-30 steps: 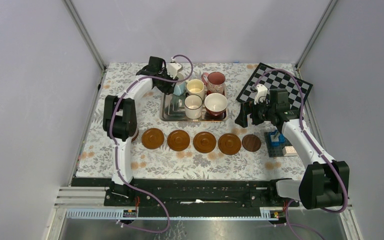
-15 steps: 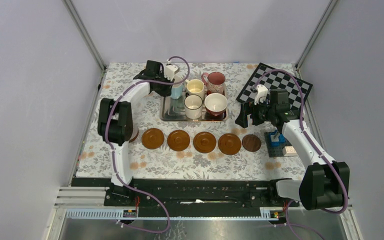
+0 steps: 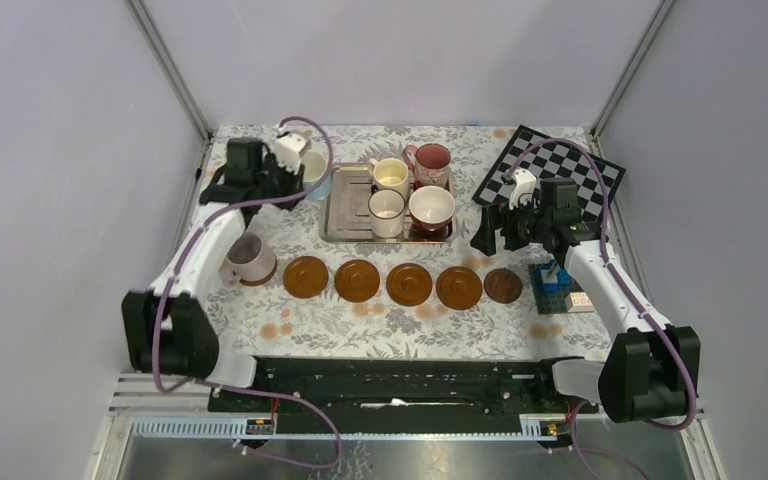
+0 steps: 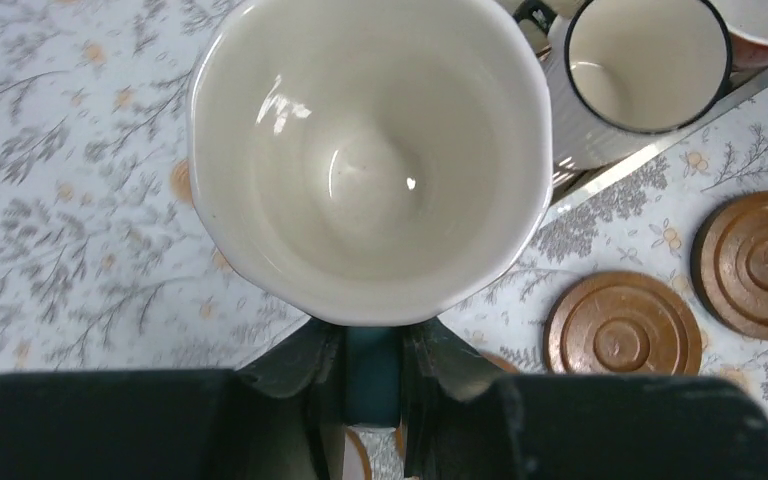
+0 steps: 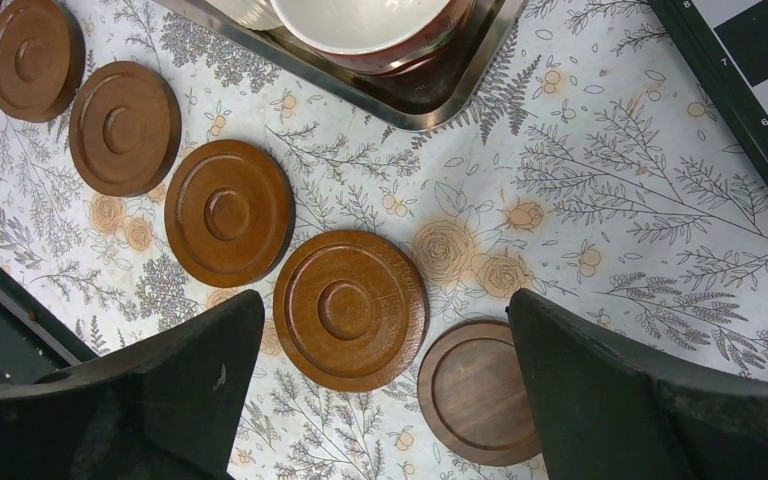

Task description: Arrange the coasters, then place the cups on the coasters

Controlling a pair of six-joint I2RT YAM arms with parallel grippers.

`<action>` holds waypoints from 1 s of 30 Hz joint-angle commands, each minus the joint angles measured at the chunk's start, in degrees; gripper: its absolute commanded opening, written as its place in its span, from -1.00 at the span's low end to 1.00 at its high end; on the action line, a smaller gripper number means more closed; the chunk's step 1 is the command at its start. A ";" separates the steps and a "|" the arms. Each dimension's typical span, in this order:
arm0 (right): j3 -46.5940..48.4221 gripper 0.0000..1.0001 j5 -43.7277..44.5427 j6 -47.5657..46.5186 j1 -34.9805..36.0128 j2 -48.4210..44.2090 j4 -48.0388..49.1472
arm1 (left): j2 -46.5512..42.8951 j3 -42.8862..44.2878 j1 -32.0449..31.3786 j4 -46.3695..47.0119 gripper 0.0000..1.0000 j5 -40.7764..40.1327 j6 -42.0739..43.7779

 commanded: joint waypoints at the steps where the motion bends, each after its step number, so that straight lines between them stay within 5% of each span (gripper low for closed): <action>1: -0.42 0.99 -1.37 -0.31 -0.29 -1.70 1.47 | -12.79 -8.74 5.31 1.86 -1.00 5.06 1.56; 10: -0.70 0.99 -1.71 0.27 -0.29 -1.64 1.81 | -29.13 -24.31 7.70 -2.22 -1.00 6.58 6.95; 30: -1.66 0.99 -1.46 0.56 -0.28 -2.08 2.08 | -33.38 -34.74 7.70 -0.01 -1.00 5.88 10.22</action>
